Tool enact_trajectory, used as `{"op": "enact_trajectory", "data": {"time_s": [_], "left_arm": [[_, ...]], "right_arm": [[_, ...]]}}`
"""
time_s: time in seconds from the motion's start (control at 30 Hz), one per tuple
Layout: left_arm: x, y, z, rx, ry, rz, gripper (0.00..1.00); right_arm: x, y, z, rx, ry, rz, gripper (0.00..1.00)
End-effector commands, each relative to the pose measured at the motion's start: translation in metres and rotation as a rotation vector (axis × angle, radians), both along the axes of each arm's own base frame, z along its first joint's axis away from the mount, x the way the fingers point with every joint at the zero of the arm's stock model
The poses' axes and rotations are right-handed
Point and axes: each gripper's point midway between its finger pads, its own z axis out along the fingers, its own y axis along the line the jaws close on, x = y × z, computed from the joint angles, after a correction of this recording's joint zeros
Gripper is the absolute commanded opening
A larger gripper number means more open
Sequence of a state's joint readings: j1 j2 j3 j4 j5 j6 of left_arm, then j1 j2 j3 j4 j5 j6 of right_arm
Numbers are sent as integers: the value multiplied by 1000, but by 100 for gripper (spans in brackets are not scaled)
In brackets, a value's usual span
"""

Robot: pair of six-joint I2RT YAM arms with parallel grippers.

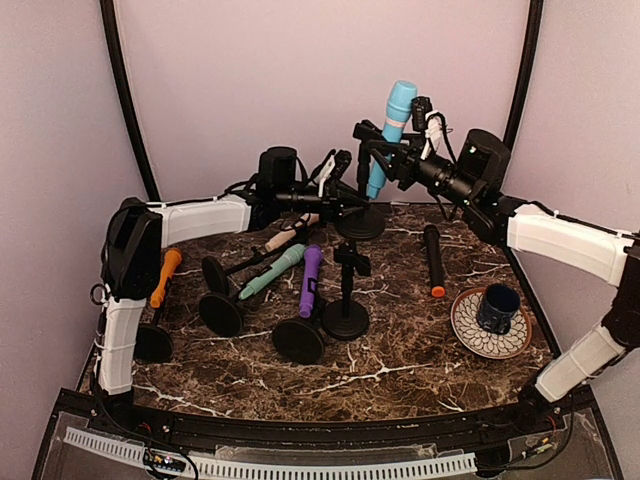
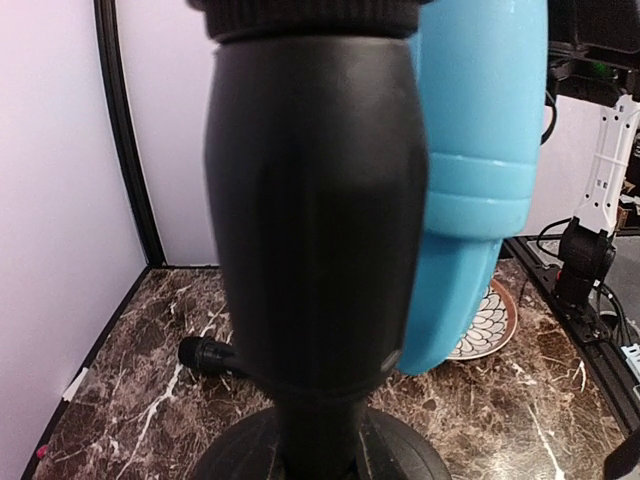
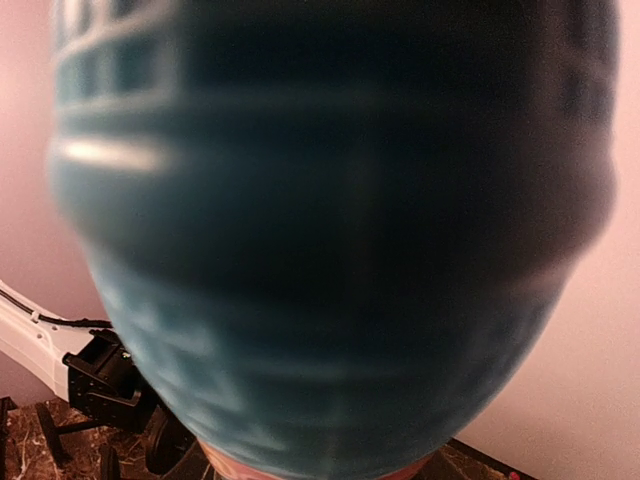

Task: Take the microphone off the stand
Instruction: Place the microphone stand with the microphone at the center of the board.

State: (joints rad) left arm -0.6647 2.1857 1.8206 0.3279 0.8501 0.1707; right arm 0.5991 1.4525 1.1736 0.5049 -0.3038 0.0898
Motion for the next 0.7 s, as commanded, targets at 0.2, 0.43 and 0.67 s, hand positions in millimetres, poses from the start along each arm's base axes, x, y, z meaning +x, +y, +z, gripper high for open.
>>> {"op": "enact_trajectory", "data": {"time_s": [0.2,0.43,0.67], "left_arm": [[31,-1,-17,-16,-79,101,0],[30,2,-57,21,-39,109,0],[19,8,-93,32,16,103,5]], "right_arm": [[7,17,-40,26,46,25,16],[14,19,-65,29,88,13,16],[17,24,-95,28,144,32,16]]}}
